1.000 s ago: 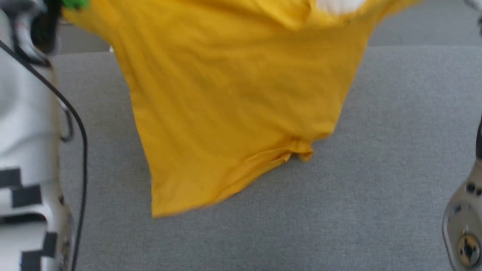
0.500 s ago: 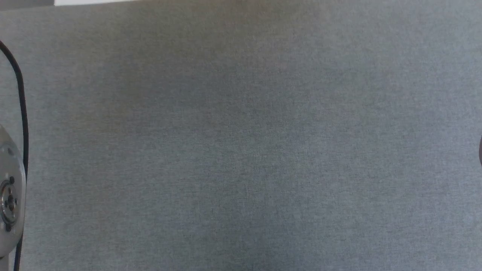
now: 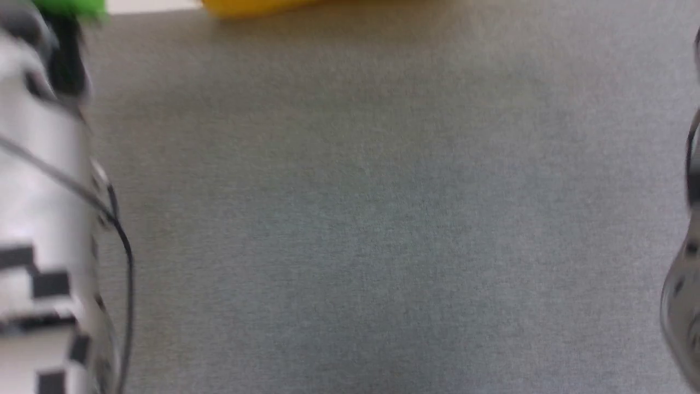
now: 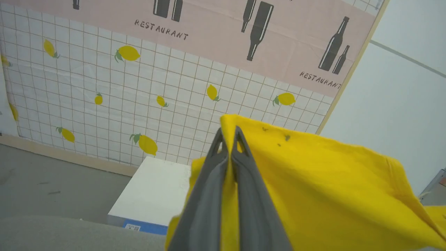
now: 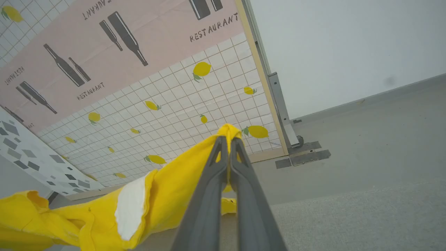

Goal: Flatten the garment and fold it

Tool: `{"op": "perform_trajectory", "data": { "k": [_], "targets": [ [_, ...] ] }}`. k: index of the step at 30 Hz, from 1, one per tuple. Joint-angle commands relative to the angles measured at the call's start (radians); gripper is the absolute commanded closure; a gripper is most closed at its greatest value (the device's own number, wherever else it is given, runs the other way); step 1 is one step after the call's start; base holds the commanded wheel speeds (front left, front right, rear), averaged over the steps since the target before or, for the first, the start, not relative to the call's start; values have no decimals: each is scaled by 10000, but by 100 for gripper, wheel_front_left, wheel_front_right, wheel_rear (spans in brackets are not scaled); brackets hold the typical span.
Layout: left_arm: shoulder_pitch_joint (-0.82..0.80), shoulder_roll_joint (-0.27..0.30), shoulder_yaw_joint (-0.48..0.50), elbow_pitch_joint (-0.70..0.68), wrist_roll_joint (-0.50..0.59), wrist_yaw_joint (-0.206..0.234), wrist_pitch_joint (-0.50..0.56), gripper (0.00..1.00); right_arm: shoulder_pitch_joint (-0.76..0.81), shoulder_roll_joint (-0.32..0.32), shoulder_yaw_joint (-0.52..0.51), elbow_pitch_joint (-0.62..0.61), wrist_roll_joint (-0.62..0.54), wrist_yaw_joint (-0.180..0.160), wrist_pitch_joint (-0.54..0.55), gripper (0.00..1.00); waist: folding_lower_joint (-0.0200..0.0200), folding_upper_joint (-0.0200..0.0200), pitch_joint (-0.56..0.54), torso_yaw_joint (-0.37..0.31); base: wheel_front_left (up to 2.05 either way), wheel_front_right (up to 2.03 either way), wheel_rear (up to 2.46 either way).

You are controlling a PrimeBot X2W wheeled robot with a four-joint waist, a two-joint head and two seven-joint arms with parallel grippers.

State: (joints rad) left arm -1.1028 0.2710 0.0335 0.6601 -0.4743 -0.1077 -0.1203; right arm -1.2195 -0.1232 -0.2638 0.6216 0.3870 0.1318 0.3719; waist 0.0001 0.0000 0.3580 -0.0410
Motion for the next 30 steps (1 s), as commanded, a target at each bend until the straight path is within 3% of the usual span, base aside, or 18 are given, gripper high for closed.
{"op": "perform_trajectory", "data": {
  "k": [1, 9, 10, 15, 19, 22, 25, 30],
  "targets": [
    [818, -83, 102, -183, -265, -82, -125, 100, 871, -147, 78, -358, 465, -11, -70, 100, -1, 0, -1200, 561, 0, 0, 0],
    [5758, -689, 9, -2126, -1061, -181, -285, 100, 6366, -217, -204, -2672, 2075, -11, -353, 100, -1, 0, -2986, 832, 0, 0, 0],
    [7599, -1065, 146, -3044, -1352, 63, -192, 100, 8310, 19, -545, -3356, 2153, -11, -176, 100, -1, 0, -3337, 839, 0, 0, 0],
    [10476, -1531, 247, -4283, -1638, 652, 228, 100, 10891, 406, -1441, -4300, 1915, -11, 414, 100, -1, 0, -3685, 768, 0, 0, 0],
    [12003, -1612, 217, -4764, -1618, 1214, 826, 100, 12063, 535, -1803, -4971, 1274, -11, 1148, 100, -1, 0, -3771, 635, 0, 0, 0],
    [12726, -1361, -152, -4836, -1138, 1544, 1458, 100, 12513, 536, -1731, -5437, 482, -11, 1767, 100, -1, 0, -3757, 564, 0, 0, 0],
    [12890, -905, -694, -4598, -362, 1733, 1980, 100, 12624, 468, -1247, -5688, -388, -11, 2452, 100, -1, 0, -3737, 520, 0, 0, 0],
    [12425, -605, -1222, -4105, 193, 1797, 2504, 100, 12353, 222, 280, -5359, -1843, -11, 4066, 100, -1, 0, -3623, 506, 0, 0, 0]
  ]
}}
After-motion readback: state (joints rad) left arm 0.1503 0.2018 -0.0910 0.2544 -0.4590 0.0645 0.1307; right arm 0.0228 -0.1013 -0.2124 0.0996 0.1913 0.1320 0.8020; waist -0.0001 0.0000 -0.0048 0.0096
